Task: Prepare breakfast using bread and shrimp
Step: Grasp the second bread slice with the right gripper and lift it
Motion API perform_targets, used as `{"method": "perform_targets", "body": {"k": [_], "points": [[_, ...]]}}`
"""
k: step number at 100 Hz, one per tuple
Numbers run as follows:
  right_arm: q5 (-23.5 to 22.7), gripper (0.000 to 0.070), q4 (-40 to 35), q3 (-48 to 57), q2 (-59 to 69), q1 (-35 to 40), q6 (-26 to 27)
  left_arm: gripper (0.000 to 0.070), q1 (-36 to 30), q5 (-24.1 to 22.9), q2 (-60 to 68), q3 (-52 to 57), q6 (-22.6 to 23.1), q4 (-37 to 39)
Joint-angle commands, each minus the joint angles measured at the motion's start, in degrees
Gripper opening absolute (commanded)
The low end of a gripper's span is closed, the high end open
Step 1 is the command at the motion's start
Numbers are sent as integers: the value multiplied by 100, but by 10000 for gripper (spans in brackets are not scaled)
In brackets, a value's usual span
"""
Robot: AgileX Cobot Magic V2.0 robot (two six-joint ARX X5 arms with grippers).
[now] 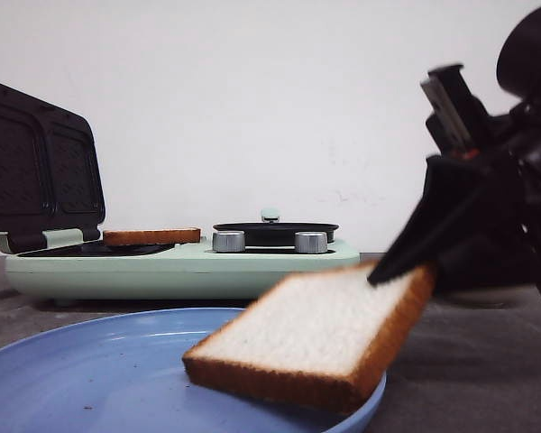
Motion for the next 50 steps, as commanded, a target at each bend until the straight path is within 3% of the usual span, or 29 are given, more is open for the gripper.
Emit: {"method": "perform_targets", "body": {"k": [1, 15, 50], "points": [[0, 0, 146, 422, -188, 31, 297, 1, -42, -15, 13, 70, -33, 2], [-46, 0, -352, 1530, -275, 31, 264, 1, -42, -15, 11, 70, -9, 20], [308, 0, -2752, 5545, 2057, 122, -1655, 1, -42, -15, 13, 70, 157, 57]]}}
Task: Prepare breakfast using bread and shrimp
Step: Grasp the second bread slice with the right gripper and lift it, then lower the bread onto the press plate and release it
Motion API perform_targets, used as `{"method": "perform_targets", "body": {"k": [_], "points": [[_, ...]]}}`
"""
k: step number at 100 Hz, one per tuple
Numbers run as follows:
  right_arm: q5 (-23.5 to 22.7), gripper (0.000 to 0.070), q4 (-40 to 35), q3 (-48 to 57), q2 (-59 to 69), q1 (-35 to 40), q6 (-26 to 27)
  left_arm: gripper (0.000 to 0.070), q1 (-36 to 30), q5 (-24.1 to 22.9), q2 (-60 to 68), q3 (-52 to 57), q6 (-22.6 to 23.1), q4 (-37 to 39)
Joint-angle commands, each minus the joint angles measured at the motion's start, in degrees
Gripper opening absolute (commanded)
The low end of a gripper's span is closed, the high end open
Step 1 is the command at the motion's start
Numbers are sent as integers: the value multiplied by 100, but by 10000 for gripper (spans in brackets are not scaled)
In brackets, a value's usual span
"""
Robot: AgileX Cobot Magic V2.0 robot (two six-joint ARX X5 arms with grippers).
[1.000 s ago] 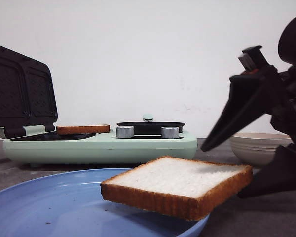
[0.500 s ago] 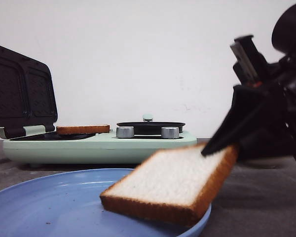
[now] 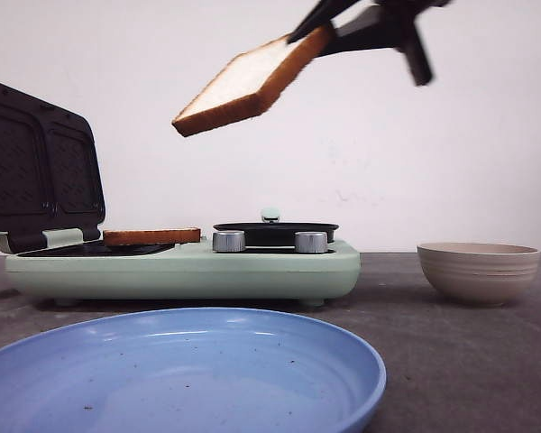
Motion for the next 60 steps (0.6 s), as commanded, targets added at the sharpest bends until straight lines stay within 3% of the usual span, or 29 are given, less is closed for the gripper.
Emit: {"method": "perform_targets", "body": {"k": [1, 16, 39, 60], "points": [[164, 0, -409, 894, 702, 103, -837, 0, -42, -15, 22, 72, 133, 74], [299, 0, -883, 2218, 1921, 321, -1392, 0, -42, -15, 22, 72, 133, 68], [332, 0, -922, 3388, 3259, 680, -1451, 0, -42, -15, 22, 72, 131, 66], [796, 0, -852, 3965, 3821, 981, -1731, 0, -42, -15, 22, 72, 131, 33]]}}
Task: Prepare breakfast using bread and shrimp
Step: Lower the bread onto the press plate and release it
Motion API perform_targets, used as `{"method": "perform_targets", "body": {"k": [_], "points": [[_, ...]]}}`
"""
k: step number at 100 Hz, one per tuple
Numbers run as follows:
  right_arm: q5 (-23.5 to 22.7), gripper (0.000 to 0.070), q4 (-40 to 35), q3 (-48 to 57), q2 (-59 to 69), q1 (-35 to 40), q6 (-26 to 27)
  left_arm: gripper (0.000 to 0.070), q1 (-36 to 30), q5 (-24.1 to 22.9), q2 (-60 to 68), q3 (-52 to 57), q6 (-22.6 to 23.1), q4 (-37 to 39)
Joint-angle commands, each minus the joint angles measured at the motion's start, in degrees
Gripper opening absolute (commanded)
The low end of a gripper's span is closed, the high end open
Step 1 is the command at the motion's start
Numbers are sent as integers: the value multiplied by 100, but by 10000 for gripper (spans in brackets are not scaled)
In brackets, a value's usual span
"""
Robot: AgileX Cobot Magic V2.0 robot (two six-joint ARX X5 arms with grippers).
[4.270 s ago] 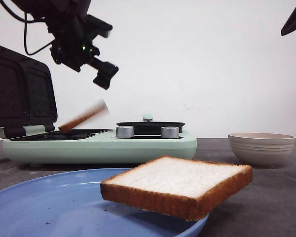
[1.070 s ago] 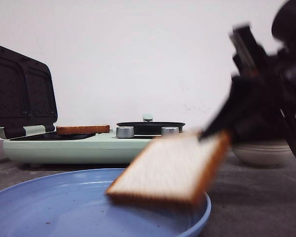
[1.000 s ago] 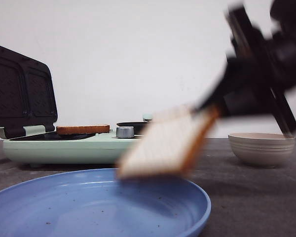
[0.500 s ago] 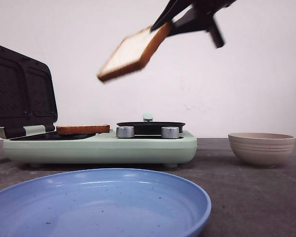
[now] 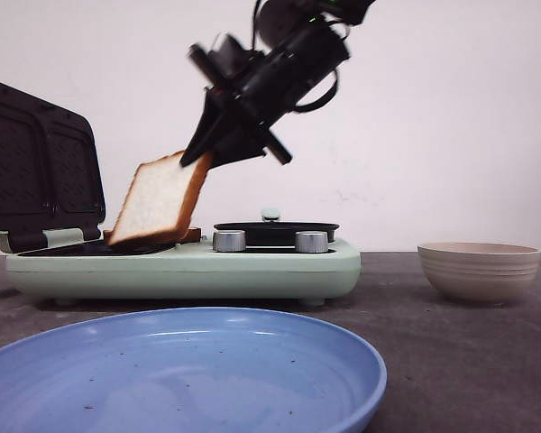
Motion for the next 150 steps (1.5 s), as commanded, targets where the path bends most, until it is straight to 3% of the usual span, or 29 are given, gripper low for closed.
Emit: {"method": "perform_targets", "body": {"k": [1, 26, 44, 80, 96, 123, 150], "points": [[-4, 0, 136, 299, 164, 136, -256, 0, -42, -17, 22, 72, 52, 33], [-133, 0, 566, 407, 455, 374, -297, 0, -42, -20, 22, 72, 61, 35], [-33, 0, 588, 407, 483, 433, -732, 0, -42, -20, 26, 72, 90, 59], [87, 0, 518, 407, 516, 546, -1032, 0, -42, -22, 33, 72, 87, 68], [-247, 0, 522, 407, 516, 656, -1064, 0, -39, -22, 33, 72, 87, 68], [-81, 0, 496, 407, 560, 662, -1073, 0, -42, -22, 33, 72, 87, 66], [267, 0, 481, 407, 599, 660, -1467, 0, -42, -22, 33, 72, 87, 66]]}}
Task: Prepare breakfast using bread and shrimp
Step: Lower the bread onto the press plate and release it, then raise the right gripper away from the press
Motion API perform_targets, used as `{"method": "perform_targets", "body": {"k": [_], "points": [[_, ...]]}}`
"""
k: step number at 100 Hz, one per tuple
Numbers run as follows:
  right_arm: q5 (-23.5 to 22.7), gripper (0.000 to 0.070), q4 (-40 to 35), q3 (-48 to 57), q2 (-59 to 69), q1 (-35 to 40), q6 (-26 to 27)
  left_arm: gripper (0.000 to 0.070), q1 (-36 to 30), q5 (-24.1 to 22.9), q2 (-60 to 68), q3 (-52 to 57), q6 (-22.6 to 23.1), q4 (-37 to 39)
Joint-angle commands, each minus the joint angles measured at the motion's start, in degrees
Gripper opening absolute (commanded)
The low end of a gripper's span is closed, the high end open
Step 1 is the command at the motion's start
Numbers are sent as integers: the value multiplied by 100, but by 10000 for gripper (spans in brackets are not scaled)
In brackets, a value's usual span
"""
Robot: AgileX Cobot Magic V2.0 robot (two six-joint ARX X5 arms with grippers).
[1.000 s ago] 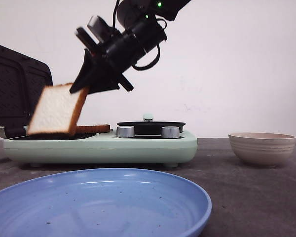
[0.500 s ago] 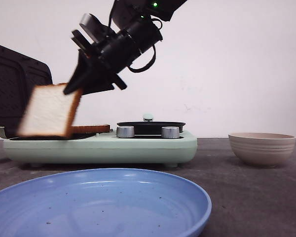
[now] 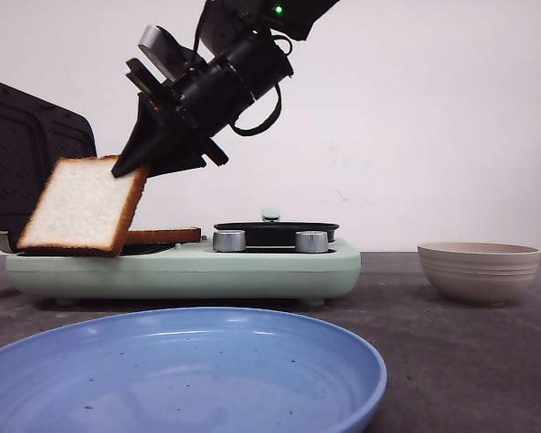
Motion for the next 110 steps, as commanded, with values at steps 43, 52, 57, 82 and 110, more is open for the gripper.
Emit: {"method": "perform_targets", "body": {"k": [43, 52, 57, 82, 110], "points": [[514, 0, 157, 146, 389, -28, -407, 0, -42, -17, 55, 72, 46, 44], [752, 25, 264, 146, 402, -28, -422, 0, -42, -20, 55, 72, 44, 31], [828, 97, 343, 146, 411, -28, -420, 0, -42, -17, 55, 72, 44, 31], [1285, 583, 673, 146, 411, -22, -420, 0, -42, -20, 55, 72, 44, 28], [2771, 617, 372, 544, 339, -122, -385, 0, -42, -22, 55, 72, 44, 37]]}}
